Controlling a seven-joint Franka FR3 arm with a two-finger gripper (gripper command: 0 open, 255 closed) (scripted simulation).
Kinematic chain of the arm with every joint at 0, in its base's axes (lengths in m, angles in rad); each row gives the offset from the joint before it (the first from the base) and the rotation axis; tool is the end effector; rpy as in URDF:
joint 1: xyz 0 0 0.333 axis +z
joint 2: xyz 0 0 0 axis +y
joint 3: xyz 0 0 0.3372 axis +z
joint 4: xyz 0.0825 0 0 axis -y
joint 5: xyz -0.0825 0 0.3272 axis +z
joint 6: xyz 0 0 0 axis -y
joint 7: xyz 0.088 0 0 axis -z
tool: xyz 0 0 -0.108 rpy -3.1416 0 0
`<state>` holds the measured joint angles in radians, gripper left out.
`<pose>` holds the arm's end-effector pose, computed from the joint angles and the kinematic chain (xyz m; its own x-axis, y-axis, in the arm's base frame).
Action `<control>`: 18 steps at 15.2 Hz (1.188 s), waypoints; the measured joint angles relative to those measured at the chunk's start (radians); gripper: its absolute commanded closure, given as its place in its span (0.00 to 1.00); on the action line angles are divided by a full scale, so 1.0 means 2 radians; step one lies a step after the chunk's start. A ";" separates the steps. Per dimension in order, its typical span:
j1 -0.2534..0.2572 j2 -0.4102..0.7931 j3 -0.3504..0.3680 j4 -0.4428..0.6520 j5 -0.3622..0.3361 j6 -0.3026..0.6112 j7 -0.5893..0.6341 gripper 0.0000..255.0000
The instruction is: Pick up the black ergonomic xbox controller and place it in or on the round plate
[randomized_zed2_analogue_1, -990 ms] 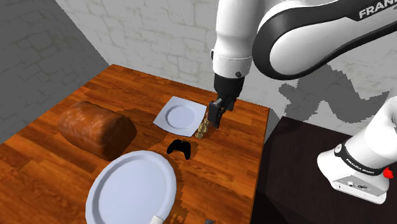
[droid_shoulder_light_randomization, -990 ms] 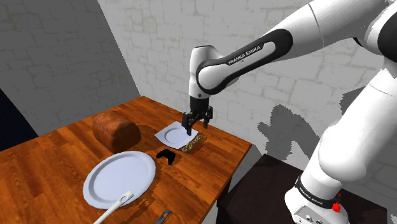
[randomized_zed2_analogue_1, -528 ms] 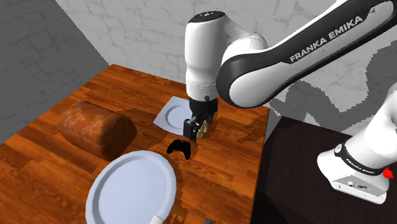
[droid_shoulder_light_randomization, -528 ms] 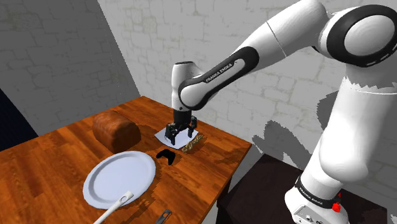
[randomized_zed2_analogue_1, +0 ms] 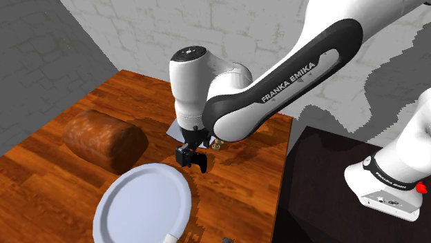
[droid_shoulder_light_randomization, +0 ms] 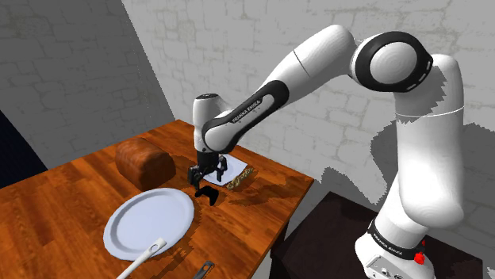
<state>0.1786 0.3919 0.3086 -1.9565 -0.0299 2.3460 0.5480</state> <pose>0.5225 0.2603 0.3438 0.9975 -0.0613 -0.0351 -0.0642 -0.9939 -0.0892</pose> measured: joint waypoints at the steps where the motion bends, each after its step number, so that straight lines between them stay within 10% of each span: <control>1: 0.001 0.005 -0.001 -0.001 -0.002 0.005 0.001 0.00; 12: 0.008 0.034 -0.006 -0.001 -0.012 0.034 0.008 0.00; 13: 0.008 0.034 -0.006 -0.001 -0.012 0.034 0.008 1.00; 18: 0.008 0.032 -0.006 0.001 -0.012 0.034 0.008 1.00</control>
<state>0.1955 0.4559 0.2971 -1.9549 -0.0532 2.4141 0.5640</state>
